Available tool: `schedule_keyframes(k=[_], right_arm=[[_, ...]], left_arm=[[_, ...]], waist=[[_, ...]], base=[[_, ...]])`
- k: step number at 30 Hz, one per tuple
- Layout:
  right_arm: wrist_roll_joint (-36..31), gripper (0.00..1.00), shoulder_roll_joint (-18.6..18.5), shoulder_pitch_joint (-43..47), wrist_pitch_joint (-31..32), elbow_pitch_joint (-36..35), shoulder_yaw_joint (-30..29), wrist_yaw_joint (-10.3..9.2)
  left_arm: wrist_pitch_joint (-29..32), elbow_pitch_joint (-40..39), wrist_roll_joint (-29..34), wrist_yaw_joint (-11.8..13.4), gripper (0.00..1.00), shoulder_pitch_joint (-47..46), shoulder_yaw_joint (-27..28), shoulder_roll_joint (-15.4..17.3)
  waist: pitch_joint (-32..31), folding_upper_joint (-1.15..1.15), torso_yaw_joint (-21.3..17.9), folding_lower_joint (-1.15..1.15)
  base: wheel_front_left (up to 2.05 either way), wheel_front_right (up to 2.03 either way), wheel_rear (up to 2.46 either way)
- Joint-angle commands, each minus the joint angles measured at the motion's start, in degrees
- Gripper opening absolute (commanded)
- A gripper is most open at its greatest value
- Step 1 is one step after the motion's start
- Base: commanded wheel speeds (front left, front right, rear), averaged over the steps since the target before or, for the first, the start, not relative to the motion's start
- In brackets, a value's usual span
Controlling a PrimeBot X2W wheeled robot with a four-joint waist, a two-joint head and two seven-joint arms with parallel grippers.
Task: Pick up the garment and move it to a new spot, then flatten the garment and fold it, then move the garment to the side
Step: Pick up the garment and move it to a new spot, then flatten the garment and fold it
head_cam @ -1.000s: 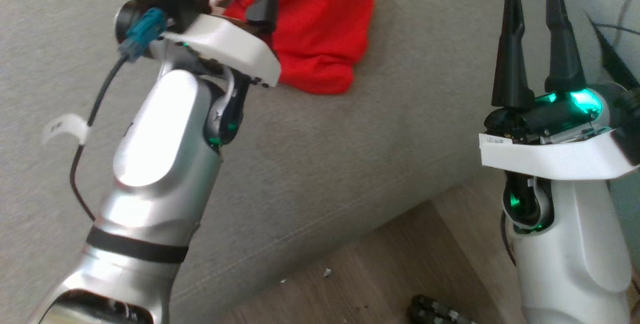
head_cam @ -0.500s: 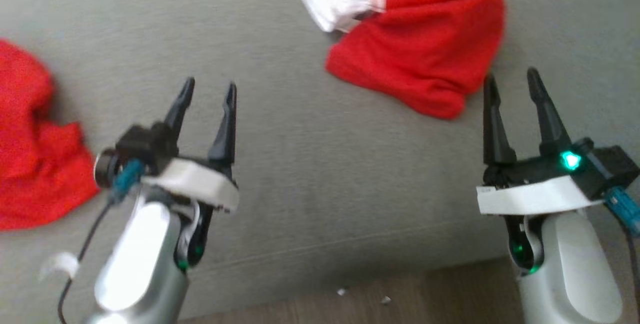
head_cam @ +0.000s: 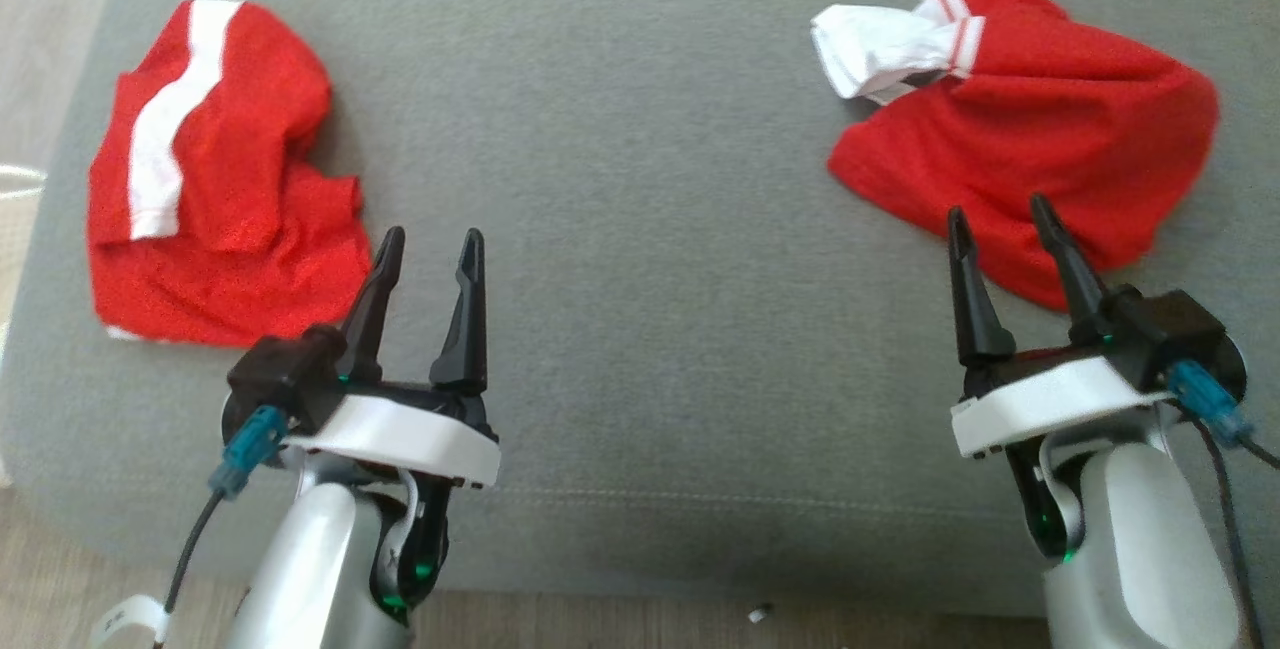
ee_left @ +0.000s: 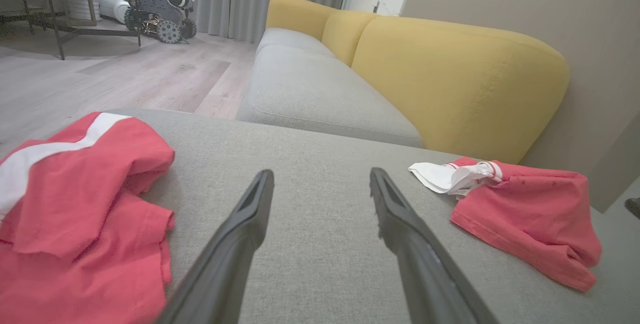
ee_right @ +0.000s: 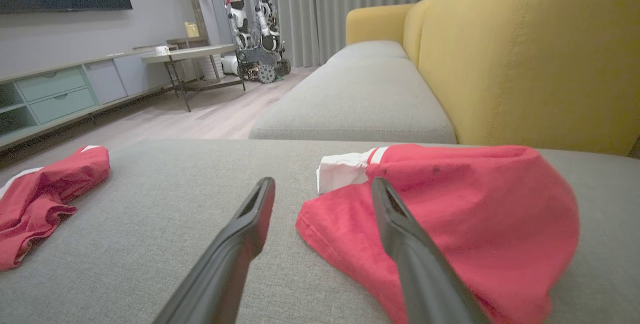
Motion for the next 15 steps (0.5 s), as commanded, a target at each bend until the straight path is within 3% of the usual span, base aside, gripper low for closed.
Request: schedule_keyframes(k=[1,8,15], right_arm=[[-0.6,1.00,0.2,-3.0,1.1,-0.9,1.2,0.41],[-2.7,1.00,-0.2,-10.1,7.5,7.8,-2.2,0.41],[-6.2,1.00,-0.8,-16.4,9.7,17.2,-7.6,0.41]], left_arm=[[-0.7,-2.1,0.4,-0.2,1.00,-2.4,1.8,0.2],[-0.7,-2.3,-2.0,0.9,1.00,-2.9,-1.3,0.2],[-0.7,-1.7,-3.5,1.7,1.00,-4.1,-3.5,0.2]], waist=[[1.2,0.00,1.9,0.00],[4.3,0.00,5.8,0.00],[6.5,0.00,9.3,0.00]], base=[[0.00,0.00,0.00],[0.00,0.00,0.00],[0.00,0.00,0.00]])
